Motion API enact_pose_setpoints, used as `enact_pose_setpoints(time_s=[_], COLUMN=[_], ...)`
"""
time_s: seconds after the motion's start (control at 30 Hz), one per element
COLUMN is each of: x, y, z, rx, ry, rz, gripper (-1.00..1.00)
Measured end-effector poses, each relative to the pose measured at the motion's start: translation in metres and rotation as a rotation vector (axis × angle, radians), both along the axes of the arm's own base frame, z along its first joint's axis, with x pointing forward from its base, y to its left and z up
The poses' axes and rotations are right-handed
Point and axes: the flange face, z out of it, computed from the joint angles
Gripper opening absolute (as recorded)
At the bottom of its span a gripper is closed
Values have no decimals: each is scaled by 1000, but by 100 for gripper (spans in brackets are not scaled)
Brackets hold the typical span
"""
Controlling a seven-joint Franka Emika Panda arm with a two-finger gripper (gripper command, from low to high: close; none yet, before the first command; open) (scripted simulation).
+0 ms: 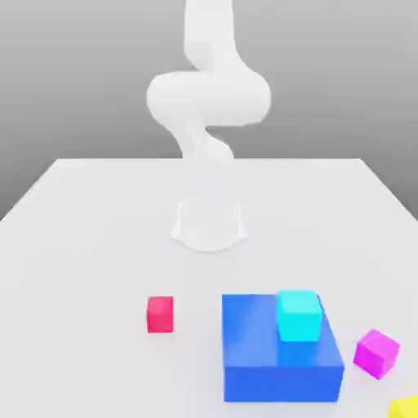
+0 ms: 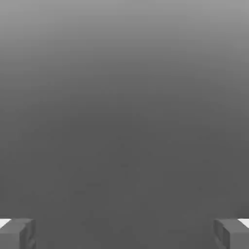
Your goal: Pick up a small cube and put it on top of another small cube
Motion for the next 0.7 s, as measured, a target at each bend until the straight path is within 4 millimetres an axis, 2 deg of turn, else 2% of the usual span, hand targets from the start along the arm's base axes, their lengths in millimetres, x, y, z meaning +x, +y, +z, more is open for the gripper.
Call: enact_pose_setpoints(time_s=[0.17, 0.37, 0.53, 0.7], x=[60, 115, 146, 162], y=[35, 79, 116, 159], z=[-56, -136, -210, -288], rx=[-45, -84, -105, -114], ry=[119, 252, 359, 463], rz=[6, 29, 60, 105], gripper=[0, 0, 0, 0])
